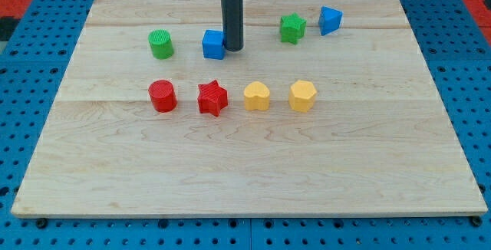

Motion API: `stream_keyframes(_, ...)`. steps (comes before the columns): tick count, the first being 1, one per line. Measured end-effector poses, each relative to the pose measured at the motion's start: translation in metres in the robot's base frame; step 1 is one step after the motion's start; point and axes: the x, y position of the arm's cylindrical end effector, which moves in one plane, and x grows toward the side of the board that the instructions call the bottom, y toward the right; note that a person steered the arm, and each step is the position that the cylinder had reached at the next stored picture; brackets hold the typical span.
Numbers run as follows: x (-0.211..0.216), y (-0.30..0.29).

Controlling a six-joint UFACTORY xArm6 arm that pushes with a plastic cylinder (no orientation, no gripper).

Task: Point at the green star

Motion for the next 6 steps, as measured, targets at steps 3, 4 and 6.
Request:
stream_keyframes(3,0.012,0.116)
stream_keyframes(4,0.008,0.190)
stream_keyframes(6,-0.092,0.212)
